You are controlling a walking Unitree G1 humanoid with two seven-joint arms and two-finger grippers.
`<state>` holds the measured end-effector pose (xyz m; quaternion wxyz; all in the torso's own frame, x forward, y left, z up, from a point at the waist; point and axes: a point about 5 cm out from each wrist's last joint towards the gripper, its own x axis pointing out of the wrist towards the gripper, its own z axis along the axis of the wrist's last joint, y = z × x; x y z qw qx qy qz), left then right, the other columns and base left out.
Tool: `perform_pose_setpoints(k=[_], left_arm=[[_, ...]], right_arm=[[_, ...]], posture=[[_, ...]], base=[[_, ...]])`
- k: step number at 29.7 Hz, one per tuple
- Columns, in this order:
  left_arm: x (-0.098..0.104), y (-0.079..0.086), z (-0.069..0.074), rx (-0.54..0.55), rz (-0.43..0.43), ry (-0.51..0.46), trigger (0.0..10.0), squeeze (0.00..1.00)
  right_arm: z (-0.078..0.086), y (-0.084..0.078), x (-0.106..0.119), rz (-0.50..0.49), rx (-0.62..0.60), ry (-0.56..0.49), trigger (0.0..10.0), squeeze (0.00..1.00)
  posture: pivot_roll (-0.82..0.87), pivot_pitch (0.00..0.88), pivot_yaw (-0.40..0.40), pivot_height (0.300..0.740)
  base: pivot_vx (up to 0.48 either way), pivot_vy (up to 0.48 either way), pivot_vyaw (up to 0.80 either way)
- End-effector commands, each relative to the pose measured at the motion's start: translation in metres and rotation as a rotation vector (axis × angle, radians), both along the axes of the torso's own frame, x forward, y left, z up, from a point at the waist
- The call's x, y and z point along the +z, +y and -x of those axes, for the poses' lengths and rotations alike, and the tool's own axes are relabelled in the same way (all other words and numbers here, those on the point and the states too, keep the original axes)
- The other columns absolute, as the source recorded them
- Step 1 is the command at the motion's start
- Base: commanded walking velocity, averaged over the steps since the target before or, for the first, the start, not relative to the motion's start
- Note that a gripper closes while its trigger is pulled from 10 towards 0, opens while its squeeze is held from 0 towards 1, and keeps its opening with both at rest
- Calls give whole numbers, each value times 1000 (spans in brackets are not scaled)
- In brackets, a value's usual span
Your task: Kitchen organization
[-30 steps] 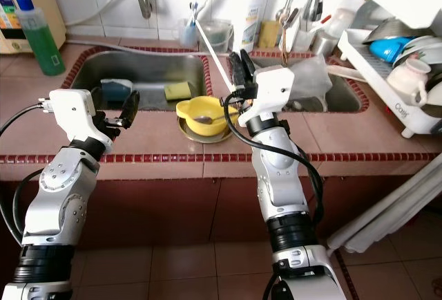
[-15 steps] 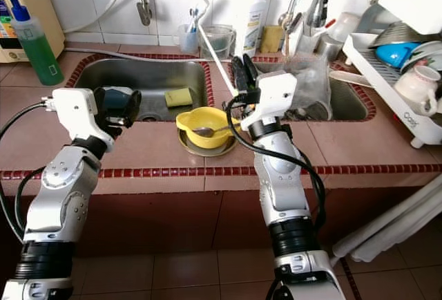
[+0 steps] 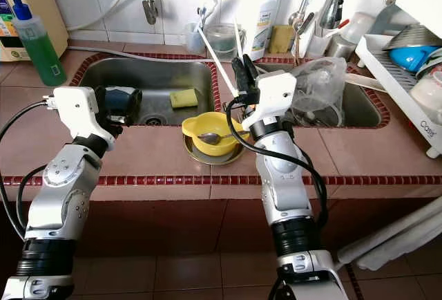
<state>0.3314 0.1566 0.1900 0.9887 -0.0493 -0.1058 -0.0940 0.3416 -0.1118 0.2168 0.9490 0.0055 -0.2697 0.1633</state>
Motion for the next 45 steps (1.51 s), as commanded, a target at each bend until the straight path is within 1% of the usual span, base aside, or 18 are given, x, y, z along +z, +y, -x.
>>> perform_pose_setpoints(k=[1,5,8,18,32,37,39,41,45], left_arm=[[2,-1,0,-3,-7,-11,10000,0],[2,0,0,-3,-8,-11,10000,0],[2,1,1,-3,-11,-8,10000,0],[2,1,1,-7,-13,-7,10000,0],[2,-1,1,-14,-18,-5,10000,0],[2,-3,3,-35,0,-13,10000,0],[2,-5,4,-44,-10,-13,10000,0],[2,-7,5,-68,-24,-11,10000,0],[3,-9,6,-85,-31,-10,10000,0]], right_arm=[[0,2,4,18,7,-16,10000,0],[0,2,3,9,5,-6,10000,0],[-1,1,2,-17,7,5,10000,0],[1,1,0,-19,6,12,10000,0],[-1,-3,-1,-12,-21,25,10000,0],[-4,-7,-3,-8,-64,55,10000,0],[-6,-9,-4,-5,-85,70,10000,0],[-11,-14,-7,11,-141,116,10000,0],[-14,-17,-9,6,-167,151,10000,0]], posture=[[-41,0,-39,740],[-37,0,-38,740],[-35,0,-34,740],[-41,0,-32,740],[-43,0,-32,740],[-45,0,-31,740],[-47,0,-29,740],[-50,0,-28,740],[-50,0,-28,740]], base=[[311,0,731],[311,0,720],[311,0,0],[318,0,0],[310,0,0],[0,0,0],[0,0,0],[0,0,0],[0,0,0]])
